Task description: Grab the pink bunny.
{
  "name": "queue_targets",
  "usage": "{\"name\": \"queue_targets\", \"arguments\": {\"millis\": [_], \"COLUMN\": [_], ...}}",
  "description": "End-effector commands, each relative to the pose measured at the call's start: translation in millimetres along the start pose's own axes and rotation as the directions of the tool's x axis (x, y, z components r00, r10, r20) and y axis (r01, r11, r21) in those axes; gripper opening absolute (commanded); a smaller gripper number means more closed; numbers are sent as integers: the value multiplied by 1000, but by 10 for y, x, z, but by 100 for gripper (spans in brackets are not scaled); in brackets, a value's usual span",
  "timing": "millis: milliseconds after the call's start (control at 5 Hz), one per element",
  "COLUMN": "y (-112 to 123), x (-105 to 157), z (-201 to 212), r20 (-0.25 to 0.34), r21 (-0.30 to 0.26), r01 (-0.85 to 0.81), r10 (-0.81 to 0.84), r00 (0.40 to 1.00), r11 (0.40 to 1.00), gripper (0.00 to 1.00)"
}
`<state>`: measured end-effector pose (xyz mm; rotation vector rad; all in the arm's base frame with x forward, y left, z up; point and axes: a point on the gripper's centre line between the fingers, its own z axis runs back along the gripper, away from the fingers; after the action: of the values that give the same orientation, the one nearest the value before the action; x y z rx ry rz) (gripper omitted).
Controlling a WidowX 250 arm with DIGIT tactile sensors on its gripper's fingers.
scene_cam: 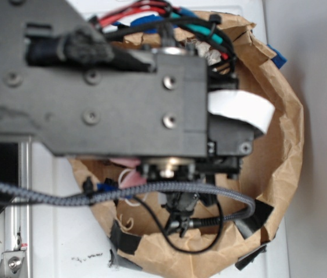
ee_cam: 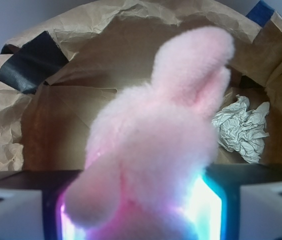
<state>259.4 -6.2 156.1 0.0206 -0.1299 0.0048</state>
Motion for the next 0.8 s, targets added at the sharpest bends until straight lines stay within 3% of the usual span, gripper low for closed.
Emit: {"name": "queue_targets", "arguments": {"millis": [0,600], "y": [84,96], "x": [53,59], "z": [142,131], "r20": [62,63], "r21": [-1,-3], "r01": [-22,-20], "r10": [22,20], "r00": [998,998], "r11": [1000,1000], "gripper": [0,0]}}
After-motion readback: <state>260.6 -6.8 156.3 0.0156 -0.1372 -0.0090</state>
